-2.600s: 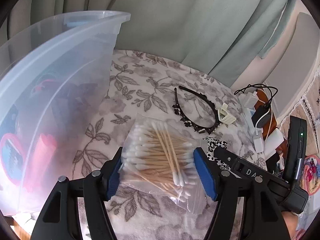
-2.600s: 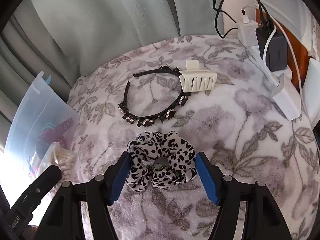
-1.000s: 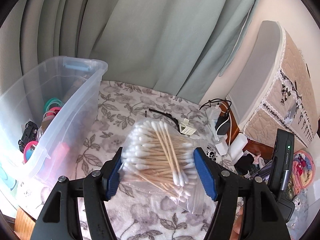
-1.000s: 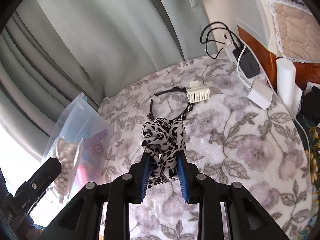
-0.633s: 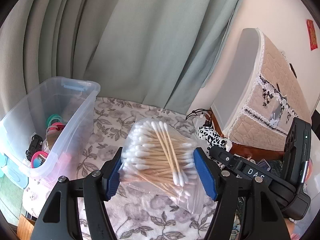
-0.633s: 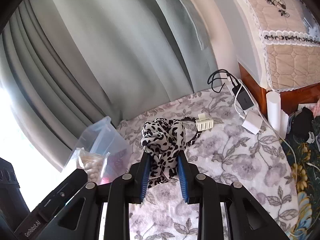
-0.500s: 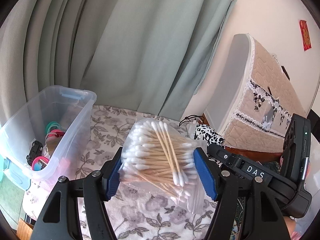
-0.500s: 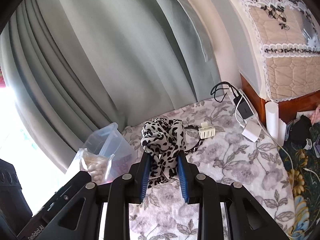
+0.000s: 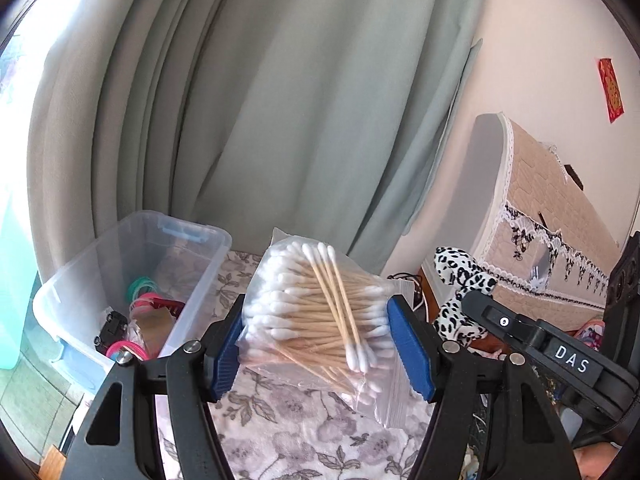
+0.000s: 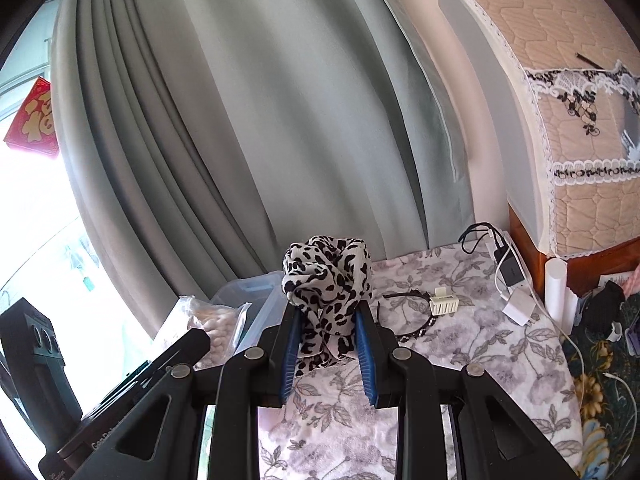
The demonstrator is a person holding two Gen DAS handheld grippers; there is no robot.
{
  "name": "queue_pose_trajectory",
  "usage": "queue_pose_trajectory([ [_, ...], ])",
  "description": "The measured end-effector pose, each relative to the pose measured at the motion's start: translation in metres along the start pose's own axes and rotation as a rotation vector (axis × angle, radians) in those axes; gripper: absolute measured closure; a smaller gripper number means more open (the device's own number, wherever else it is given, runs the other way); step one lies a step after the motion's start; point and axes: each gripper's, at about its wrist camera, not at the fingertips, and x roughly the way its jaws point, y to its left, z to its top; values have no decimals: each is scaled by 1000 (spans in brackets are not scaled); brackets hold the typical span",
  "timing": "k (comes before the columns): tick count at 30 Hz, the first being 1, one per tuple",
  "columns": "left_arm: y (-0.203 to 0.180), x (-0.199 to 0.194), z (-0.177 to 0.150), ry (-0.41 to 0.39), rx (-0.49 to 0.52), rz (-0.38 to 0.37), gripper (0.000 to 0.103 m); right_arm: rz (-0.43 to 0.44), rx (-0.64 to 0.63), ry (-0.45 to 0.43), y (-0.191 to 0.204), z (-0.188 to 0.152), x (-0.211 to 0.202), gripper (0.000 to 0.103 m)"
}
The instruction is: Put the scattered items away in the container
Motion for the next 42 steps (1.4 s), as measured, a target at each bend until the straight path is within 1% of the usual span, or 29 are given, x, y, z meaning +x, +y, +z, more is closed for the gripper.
queue_pose_trajectory([
  [5, 15, -12, 5, -46, -20, 28, 34, 28, -36, -17, 20, 3, -7, 74],
  [10, 29, -19, 6, -64, -38, 40, 33, 64, -73, -18, 38, 3, -8, 74],
  [19, 73, -28, 6, -98, -110, 108, 33, 109, -144, 15, 72, -3, 11, 74],
  [25, 106, -30, 3, -106, -168, 156, 33, 141, -186, 67, 93, -11, 39, 74],
  [32, 142, -27, -2, -94, -232, 207, 33, 173, -223, 131, 112, -22, 75, 74],
  [42, 181, -11, -11, -50, -288, 224, 33, 198, -268, 248, 131, -46, 130, 74],
])
